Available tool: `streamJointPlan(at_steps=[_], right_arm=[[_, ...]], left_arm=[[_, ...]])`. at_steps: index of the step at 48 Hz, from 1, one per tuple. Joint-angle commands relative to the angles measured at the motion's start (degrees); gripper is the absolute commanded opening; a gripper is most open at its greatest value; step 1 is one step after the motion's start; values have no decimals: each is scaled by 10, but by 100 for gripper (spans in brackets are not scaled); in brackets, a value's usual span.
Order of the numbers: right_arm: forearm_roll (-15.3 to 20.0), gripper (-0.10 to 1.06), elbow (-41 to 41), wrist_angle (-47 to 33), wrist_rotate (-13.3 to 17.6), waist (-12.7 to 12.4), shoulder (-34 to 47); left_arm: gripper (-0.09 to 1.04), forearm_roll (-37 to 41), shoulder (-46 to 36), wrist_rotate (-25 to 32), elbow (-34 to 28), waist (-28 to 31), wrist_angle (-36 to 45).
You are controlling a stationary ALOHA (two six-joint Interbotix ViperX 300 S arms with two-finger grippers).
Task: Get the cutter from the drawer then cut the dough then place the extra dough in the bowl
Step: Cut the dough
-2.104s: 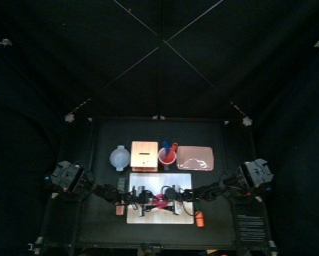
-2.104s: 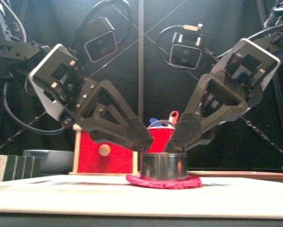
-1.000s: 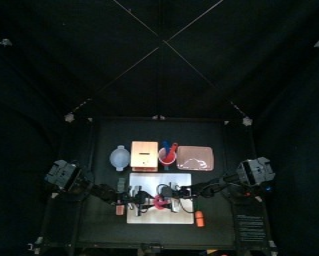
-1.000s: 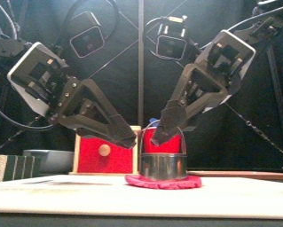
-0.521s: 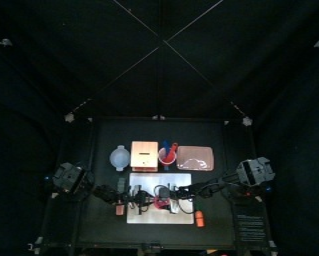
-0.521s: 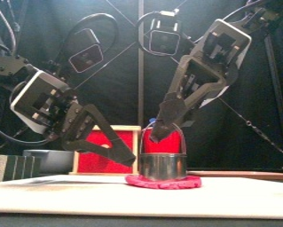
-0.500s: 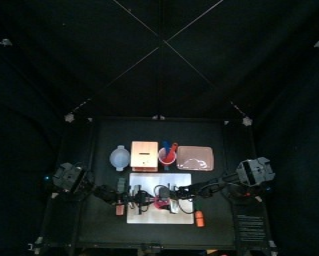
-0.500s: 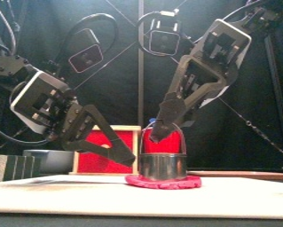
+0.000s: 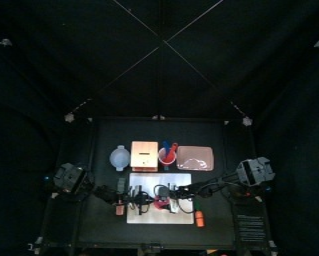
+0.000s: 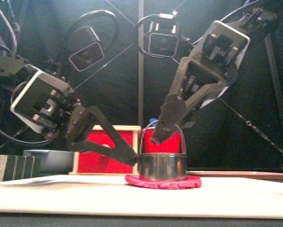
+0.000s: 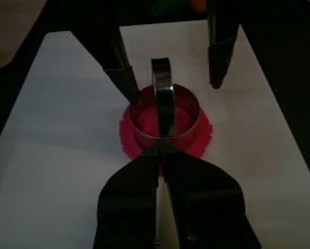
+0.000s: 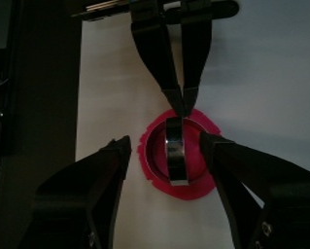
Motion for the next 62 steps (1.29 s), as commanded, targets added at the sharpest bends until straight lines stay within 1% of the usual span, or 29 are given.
streamJointPlan(at_steps=[1,15,19,25,31,41,52,58,62], right_arm=[[2,91,-13,4,0,-3,-25],[-2,89,-23,27,-1,-5,-25],[-4,88,-26,34,-1,-6,-25],[-4,87,-28,37,-2,-8,-24],[-4,87,-29,37,-2,-10,-22],[-4,87,-31,40,-2,-10,-22],[-4,87,-41,85,-2,-10,-23],[-5,87,-47,92,-2,-10,-22],[-6,84,-47,93,-2,-11,-22]], left_arm=[[49,4,-6,1,-12,1,-5],[48,2,-5,-1,-8,2,-2],[48,2,6,-1,-13,1,2],[48,1,28,1,-30,2,33],[48,3,31,2,-42,3,49],[48,1,26,1,-35,5,59],[48,0,25,0,-33,6,59],[48,-4,25,0,-32,5,59],[48,-4,25,0,-32,5,61]])
